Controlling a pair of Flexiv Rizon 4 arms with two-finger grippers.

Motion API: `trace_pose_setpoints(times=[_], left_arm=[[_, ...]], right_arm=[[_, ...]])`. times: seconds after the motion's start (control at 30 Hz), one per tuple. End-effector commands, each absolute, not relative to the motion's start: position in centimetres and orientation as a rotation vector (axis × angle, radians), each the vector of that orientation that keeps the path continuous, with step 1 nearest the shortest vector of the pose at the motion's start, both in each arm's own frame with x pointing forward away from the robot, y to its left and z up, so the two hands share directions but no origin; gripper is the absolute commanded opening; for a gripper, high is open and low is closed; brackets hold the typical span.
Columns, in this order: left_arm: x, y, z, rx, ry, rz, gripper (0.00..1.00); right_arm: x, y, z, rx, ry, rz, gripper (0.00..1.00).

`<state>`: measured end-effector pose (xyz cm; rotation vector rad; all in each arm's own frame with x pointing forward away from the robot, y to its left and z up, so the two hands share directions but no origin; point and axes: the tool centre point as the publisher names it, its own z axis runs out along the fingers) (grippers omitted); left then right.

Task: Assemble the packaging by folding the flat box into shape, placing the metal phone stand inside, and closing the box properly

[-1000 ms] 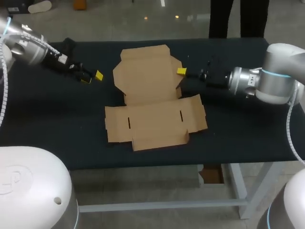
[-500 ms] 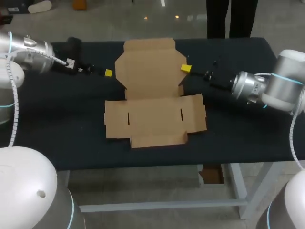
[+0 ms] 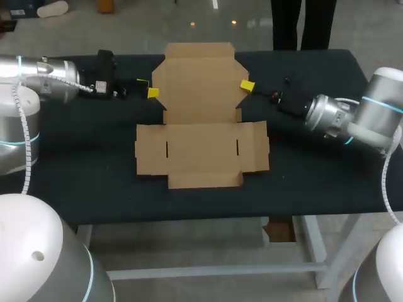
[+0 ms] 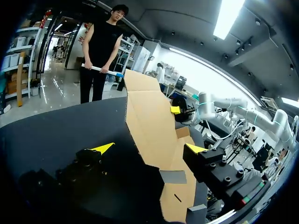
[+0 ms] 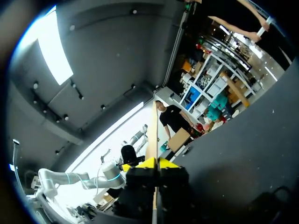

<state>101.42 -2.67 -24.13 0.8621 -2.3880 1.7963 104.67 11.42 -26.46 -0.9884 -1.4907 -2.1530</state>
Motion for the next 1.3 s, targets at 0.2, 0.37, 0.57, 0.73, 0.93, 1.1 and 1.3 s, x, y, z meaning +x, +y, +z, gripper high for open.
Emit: trace_pose_setpoints(times=[0.2, 0.37, 0.57, 0.73, 0.93, 1.1, 1.3], left_arm=[[103.4, -4.2, -23.6, 0.688, -2.351, 1.812, 1.0], [103.8, -5.6, -23.5, 0.619, -2.338, 1.818, 1.0], [104.0, -6.4, -23.4, 0.557, -2.313, 1.841, 1.0], [104.0, -6.9, -23.2, 0.521, -2.297, 1.857, 0.94], [104.1, -7.3, -23.1, 0.486, -2.286, 1.863, 0.83], [104.1, -7.7, -23.0, 0.465, -2.283, 1.859, 0.75], [104.2, -8.0, -22.9, 0.446, -2.28, 1.86, 0.64]], right_arm=[[105.6, 12.5, -26.3, -0.905, -1.471, -2.172, 0.0], [105.8, 13.0, -25.8, -0.869, -1.462, -2.193, 0.0], [106.1, 13.5, -25.3, -0.833, -1.452, -2.217, 0.0], [106.2, 13.9, -25.0, -0.808, -1.443, -2.232, 0.0], [106.3, 14.3, -24.7, -0.796, -1.443, -2.234, 0.0], [106.5, 14.6, -24.5, -0.789, -1.449, -2.231, 0.0], [106.5, 14.7, -24.2, -0.779, -1.453, -2.238, 0.0]])
